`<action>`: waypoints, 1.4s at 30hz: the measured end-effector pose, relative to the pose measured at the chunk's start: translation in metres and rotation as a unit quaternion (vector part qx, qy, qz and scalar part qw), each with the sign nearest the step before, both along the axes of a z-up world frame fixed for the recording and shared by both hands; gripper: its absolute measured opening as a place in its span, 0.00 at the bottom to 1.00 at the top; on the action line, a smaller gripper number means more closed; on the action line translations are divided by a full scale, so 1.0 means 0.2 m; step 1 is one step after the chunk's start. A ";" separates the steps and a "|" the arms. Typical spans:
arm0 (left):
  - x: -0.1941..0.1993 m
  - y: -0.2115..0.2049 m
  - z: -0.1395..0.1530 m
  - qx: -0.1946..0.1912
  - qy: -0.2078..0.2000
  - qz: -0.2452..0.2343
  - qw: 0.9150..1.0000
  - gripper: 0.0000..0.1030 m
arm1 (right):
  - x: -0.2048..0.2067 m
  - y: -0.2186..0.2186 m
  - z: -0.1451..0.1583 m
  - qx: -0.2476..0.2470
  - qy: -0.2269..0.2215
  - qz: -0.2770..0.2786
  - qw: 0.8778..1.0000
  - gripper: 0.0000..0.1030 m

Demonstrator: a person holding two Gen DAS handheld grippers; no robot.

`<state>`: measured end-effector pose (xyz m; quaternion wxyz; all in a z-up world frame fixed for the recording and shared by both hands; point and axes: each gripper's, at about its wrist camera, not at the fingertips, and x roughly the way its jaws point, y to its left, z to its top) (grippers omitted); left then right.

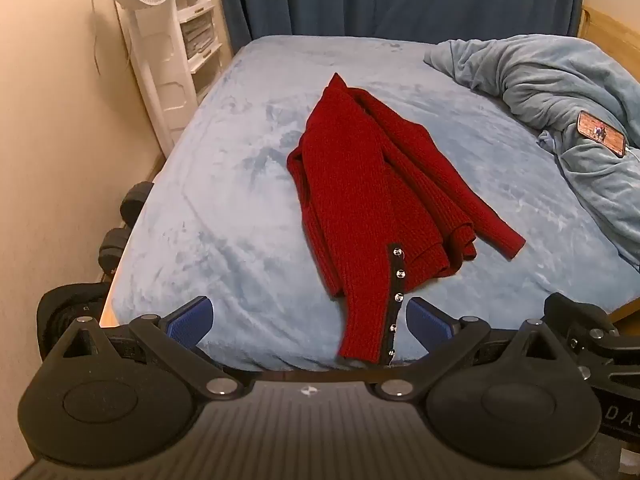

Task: Fold small clothes

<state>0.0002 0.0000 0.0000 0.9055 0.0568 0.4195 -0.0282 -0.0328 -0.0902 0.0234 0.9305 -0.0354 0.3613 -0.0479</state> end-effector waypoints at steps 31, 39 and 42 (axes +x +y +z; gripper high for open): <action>0.03 0.01 0.00 0.011 -0.005 0.003 1.000 1.00 | 0.02 0.00 -0.01 -0.005 0.004 0.005 1.000 0.99; 0.02 0.00 0.01 0.013 -0.005 0.002 1.000 1.00 | 0.02 0.01 -0.01 -0.005 0.004 0.004 1.000 0.99; 0.02 0.00 0.01 0.014 -0.006 0.002 1.000 1.00 | 0.02 0.00 -0.02 -0.005 0.005 0.004 1.000 0.99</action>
